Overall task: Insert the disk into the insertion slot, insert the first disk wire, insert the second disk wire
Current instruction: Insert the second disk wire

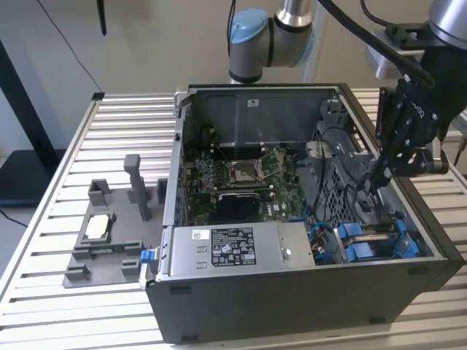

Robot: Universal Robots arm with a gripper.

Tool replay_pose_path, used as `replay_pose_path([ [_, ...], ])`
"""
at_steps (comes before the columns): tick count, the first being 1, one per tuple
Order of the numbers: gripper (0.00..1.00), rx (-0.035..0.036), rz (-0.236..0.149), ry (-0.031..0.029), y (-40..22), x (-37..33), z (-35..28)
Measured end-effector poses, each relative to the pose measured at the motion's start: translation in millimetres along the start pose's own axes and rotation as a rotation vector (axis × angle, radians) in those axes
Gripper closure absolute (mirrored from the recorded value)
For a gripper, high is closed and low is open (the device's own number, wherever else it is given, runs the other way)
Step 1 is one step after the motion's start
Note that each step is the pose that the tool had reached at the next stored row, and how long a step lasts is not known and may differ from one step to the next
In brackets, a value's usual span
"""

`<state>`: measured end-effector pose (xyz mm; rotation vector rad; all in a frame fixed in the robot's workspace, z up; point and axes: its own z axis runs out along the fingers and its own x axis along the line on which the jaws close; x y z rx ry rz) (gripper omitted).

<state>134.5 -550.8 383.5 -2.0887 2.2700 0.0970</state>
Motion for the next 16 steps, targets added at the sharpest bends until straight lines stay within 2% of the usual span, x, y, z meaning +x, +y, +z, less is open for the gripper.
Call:
replay_pose_path([
  [5,0.84,0.0010,-0.001,0.0021,11.4,0.3,0.1],
  [13,0.84,0.0205,-0.008,0.0015,32.4,2.6,0.0],
  [16,0.84,0.0230,-0.009,0.0013,34.5,2.9,0.0],
])
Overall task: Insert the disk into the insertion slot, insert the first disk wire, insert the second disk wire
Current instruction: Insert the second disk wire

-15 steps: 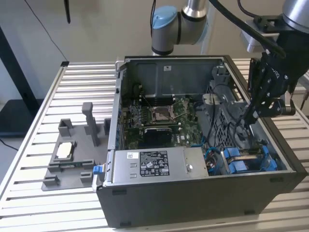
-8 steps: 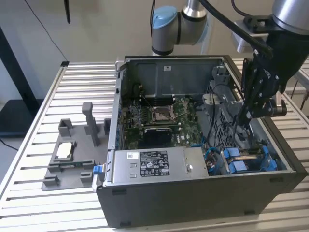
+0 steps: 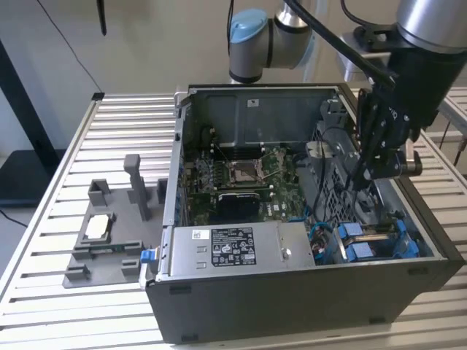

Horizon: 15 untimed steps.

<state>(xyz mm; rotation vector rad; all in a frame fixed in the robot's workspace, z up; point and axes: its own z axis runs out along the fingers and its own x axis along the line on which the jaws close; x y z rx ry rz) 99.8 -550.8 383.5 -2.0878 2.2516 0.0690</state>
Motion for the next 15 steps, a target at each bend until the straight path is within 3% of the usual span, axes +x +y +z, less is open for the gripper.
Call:
replay_pose_path([
  [2,0.84,0.0023,0.000,-0.0002,1.3,0.3,0.0],
  [3,0.84,0.0080,-0.001,-0.0005,2.3,0.4,0.0],
  [6,0.84,0.0439,-0.006,0.0007,5.0,0.9,0.0],
  [10,0.84,0.0862,-0.014,0.0115,8.0,1.6,0.0],
  [12,0.84,0.0944,-0.016,0.0185,8.4,2.0,0.3],
  [15,0.84,0.0982,-0.020,0.0393,8.6,2.2,0.9],
])
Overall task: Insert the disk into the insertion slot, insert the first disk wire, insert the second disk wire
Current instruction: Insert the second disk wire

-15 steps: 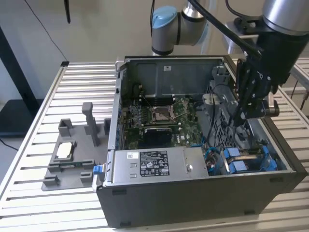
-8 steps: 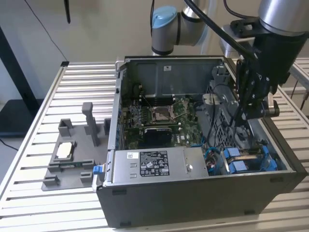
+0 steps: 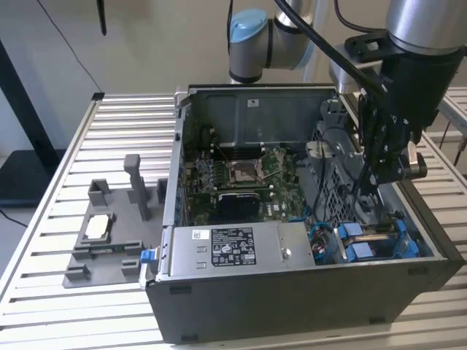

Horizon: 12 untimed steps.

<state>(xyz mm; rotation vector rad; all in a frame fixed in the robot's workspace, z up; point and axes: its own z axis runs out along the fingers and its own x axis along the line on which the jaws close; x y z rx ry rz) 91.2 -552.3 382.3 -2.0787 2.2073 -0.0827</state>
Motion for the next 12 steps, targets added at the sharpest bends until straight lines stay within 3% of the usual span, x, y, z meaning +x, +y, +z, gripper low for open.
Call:
replay_pose_path([
  [2,0.84,0.0009,-0.002,0.0108,0.2,0.1,1.1],
  [5,0.84,0.0026,-0.005,0.0197,0.4,0.3,3.0],
  [8,0.84,0.0069,-0.009,0.0235,0.7,0.4,4.9],
  [12,0.84,0.0215,-0.014,0.0238,0.9,1.2,7.6],
])
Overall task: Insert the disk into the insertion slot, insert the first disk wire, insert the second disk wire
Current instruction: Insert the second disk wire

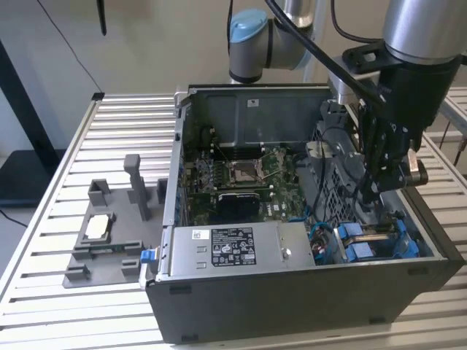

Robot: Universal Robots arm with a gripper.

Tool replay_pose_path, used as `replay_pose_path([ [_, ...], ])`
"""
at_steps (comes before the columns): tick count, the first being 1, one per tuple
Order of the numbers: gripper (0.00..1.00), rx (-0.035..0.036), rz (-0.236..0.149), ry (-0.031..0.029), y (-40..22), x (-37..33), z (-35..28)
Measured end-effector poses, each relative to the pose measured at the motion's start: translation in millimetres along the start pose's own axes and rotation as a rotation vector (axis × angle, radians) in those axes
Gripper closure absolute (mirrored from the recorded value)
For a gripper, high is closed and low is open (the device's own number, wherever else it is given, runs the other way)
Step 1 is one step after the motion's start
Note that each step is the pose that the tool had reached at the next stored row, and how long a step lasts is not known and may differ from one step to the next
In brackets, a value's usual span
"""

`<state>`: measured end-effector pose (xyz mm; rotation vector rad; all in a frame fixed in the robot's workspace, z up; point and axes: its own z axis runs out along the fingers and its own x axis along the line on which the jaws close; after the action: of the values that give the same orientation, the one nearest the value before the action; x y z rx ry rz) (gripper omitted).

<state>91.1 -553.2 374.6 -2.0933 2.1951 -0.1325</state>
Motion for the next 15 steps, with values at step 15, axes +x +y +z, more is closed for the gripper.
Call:
replay_pose_path([
  [15,0.84,0.0408,-0.010,0.0015,0.9,10.1,10.2],
])
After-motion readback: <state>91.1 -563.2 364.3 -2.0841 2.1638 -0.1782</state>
